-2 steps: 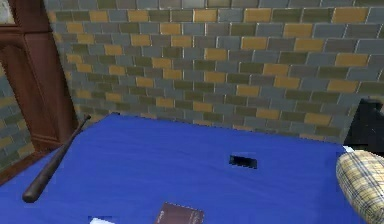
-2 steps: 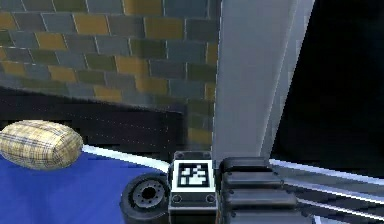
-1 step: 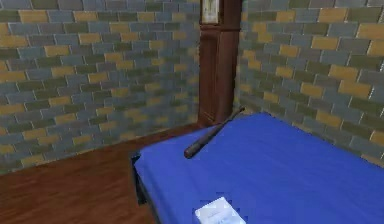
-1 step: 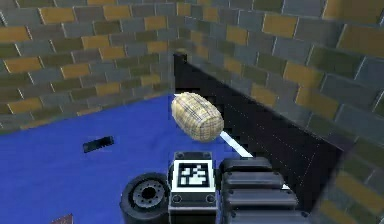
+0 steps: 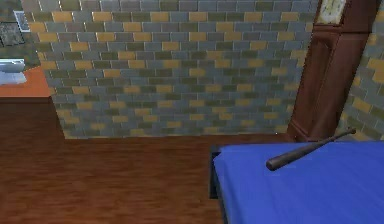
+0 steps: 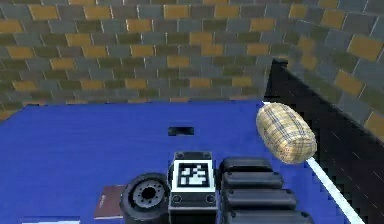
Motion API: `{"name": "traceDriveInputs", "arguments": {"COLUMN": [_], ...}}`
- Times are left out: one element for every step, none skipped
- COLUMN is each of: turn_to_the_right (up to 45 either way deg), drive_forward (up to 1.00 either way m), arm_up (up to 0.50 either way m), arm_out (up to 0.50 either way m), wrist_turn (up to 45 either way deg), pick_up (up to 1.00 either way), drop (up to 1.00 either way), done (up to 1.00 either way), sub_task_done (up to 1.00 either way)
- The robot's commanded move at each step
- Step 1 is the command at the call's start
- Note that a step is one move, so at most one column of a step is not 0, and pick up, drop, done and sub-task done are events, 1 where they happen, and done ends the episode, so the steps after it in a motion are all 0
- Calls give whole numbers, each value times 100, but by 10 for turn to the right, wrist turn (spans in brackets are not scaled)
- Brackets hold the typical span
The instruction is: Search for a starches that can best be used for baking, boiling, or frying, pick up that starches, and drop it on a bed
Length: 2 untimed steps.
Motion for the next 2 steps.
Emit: {"name": "traceDriveInputs", "arguments": {"turn_to_the_right": [0, 450], "drive_forward": [30, 0], "arm_up": [0, 0], "arm_out": [0, 0], "wrist_turn": [0, 0], "pick_up": [0, 0], "drop": [0, 0], "done": [0, 0], "sub_task_done": [0, 0]}}
